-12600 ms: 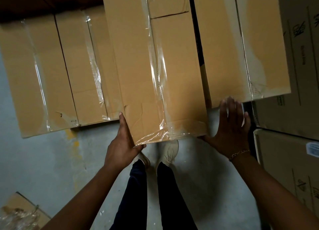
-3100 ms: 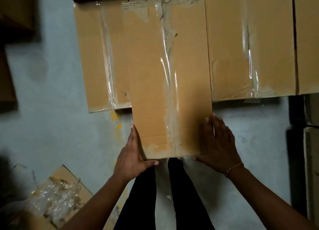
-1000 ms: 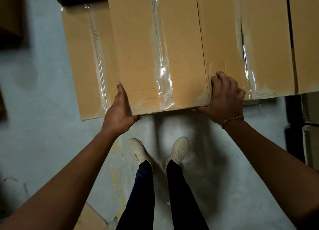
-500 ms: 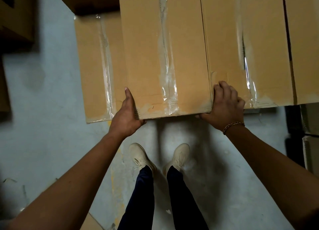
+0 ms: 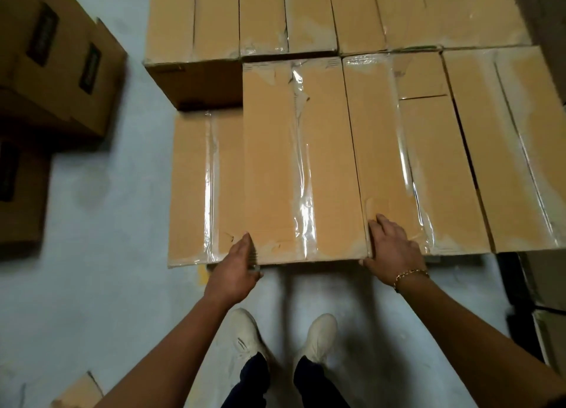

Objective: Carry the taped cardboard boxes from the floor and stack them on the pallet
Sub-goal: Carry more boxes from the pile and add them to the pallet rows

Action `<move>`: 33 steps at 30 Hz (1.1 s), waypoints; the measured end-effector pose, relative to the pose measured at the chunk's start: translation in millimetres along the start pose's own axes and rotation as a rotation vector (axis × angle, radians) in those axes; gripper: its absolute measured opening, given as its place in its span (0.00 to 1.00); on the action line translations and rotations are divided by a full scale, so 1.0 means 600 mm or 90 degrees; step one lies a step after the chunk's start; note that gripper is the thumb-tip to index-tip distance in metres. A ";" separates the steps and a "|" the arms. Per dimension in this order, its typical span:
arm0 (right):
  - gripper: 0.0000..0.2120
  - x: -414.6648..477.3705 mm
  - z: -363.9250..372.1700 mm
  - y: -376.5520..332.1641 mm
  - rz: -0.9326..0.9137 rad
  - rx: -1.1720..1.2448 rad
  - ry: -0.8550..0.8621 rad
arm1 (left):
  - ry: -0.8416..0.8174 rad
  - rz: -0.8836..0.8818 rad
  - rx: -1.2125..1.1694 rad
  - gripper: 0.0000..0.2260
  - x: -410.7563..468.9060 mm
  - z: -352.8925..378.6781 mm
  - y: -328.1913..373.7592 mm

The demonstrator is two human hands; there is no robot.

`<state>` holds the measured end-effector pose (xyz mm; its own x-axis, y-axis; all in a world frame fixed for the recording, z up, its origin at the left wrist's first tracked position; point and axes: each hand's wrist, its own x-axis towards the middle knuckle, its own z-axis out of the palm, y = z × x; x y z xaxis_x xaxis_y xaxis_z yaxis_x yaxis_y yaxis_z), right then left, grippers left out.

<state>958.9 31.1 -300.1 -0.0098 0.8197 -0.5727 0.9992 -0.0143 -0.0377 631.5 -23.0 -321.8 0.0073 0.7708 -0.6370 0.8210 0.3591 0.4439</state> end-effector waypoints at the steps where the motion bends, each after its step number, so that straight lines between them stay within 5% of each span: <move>1: 0.47 0.000 0.000 0.000 -0.004 -0.008 0.018 | 0.018 0.002 0.006 0.42 0.001 0.001 -0.002; 7: 0.44 0.006 0.001 0.009 -0.023 -0.022 0.061 | 0.093 0.032 0.056 0.34 0.010 0.006 -0.009; 23: 0.43 0.020 0.010 0.011 -0.006 0.008 0.015 | 0.069 0.035 0.034 0.35 0.017 0.008 -0.019; 33: 0.45 -0.092 -0.119 -0.045 -0.027 0.099 -0.067 | 0.108 0.003 0.041 0.34 -0.122 -0.167 -0.006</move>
<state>935.6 27.0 -209.0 -0.0646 0.7571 -0.6501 0.9798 -0.0753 -0.1850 571.0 -27.9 -213.4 -0.0810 0.8516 -0.5179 0.8559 0.3257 0.4018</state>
